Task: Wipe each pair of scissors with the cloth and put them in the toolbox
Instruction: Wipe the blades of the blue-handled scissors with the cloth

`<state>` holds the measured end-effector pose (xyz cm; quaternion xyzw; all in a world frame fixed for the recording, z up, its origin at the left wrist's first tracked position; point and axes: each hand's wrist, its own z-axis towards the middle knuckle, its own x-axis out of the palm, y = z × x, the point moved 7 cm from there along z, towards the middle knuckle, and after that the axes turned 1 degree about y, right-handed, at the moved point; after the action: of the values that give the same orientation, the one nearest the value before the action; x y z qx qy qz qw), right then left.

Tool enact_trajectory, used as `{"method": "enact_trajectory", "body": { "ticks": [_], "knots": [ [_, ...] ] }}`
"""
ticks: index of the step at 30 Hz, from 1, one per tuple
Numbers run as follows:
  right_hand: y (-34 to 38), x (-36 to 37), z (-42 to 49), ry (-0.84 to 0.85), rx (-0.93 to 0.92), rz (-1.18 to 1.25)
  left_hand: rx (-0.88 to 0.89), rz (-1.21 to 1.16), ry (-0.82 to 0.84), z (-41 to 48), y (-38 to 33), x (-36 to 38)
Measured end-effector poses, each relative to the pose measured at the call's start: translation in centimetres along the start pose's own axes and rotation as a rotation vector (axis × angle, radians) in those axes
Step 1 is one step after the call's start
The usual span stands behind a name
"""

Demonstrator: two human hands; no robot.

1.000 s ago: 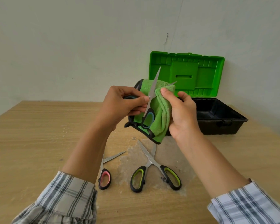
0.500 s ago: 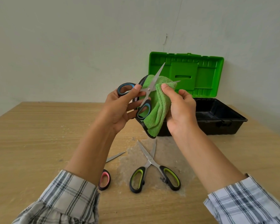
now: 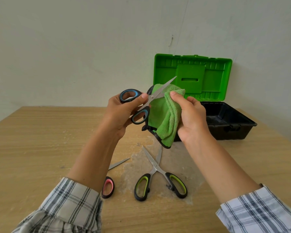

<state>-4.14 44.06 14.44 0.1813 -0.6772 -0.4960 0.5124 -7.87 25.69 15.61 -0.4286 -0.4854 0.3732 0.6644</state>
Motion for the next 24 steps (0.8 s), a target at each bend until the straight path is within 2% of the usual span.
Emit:
{"method": "enact_trajectory", "body": {
  "ticks": [8, 12, 17, 24],
  "knots": [
    [0.0, 0.0, 0.2, 0.051, -0.020, -0.043, -0.009, -0.090, -0.054, 0.3, 0.6, -0.1],
    [-0.3, 0.0, 0.0, 0.056, -0.016, -0.059, -0.003, -0.054, -0.109, 0.1, 0.4, -0.3],
    [-0.5, -0.3, 0.0, 0.034, -0.004, -0.051, 0.001, -0.040, -0.097, 0.0, 0.2, -0.2],
    [1.0, -1.1, 0.4, -0.018, -0.004, -0.036, 0.115, 0.070, -0.132, 0.1, -0.6, -0.5]
  ]
}}
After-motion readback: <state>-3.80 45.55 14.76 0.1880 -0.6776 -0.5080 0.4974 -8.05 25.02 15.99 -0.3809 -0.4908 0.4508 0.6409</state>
